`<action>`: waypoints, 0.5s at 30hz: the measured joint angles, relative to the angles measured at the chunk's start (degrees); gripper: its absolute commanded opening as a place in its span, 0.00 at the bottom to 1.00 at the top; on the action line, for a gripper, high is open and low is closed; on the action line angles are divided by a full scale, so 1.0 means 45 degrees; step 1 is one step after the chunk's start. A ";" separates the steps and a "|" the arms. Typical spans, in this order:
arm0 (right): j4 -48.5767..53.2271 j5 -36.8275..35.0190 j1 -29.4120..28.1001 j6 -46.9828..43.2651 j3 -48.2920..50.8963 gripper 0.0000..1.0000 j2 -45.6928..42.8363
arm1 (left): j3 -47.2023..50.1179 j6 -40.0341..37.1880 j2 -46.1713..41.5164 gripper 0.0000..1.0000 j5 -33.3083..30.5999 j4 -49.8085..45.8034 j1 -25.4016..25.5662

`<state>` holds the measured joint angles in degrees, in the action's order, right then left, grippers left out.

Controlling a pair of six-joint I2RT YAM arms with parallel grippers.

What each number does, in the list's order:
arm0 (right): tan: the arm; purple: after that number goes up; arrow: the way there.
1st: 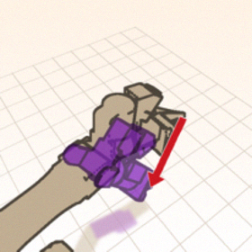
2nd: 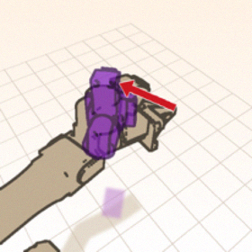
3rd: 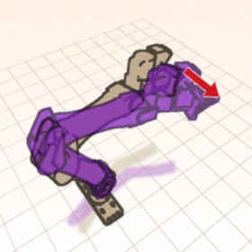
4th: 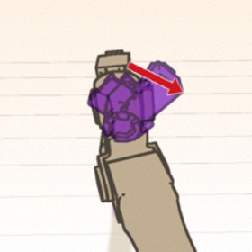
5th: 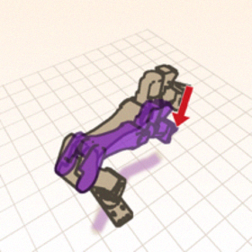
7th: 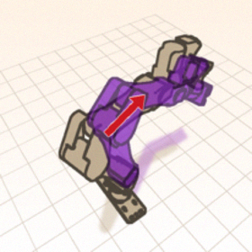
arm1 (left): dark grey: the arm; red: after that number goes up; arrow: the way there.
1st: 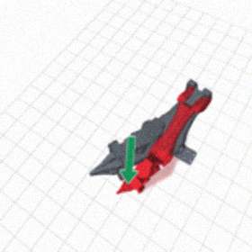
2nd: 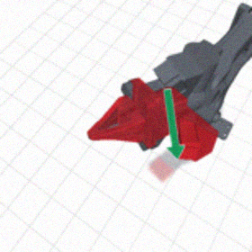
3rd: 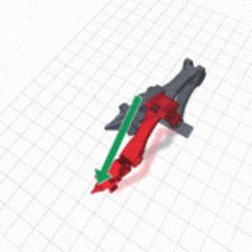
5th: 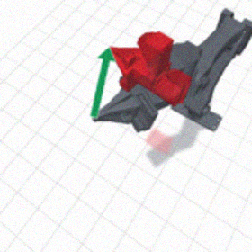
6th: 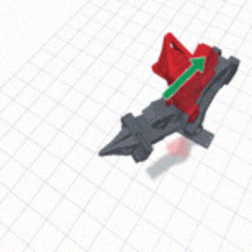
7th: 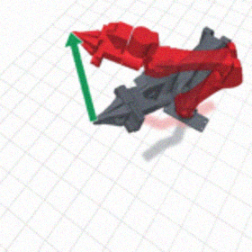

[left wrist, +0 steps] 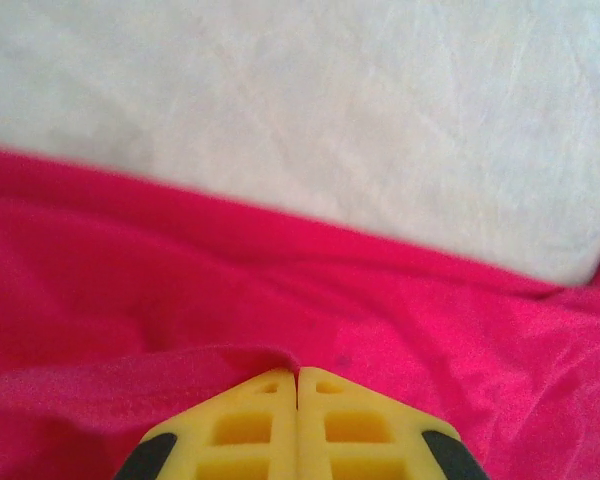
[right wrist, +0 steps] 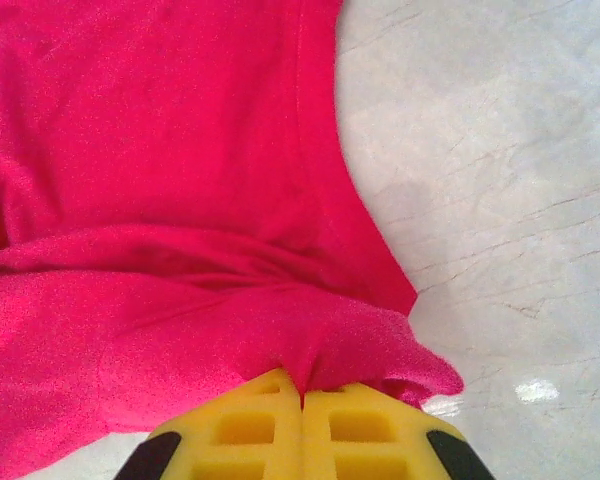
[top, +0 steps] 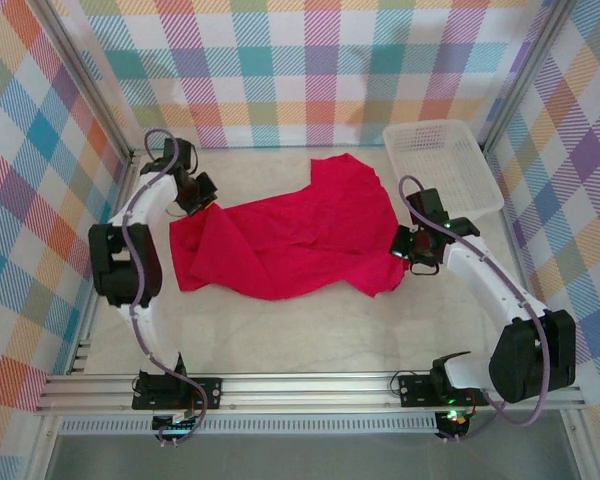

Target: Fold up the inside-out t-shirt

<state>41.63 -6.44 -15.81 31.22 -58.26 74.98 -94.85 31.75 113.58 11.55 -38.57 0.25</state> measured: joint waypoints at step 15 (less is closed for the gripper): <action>-0.0437 0.0350 0.0107 0.0000 -0.0053 0.00 0.0714 | 0.2380 -0.0787 -0.1695 0.46 -0.1239 -0.0724 0.0019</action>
<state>39.66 -4.86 -15.33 31.22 -58.50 78.19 -84.14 28.21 105.95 5.98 -41.82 0.34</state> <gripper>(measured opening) 0.067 0.478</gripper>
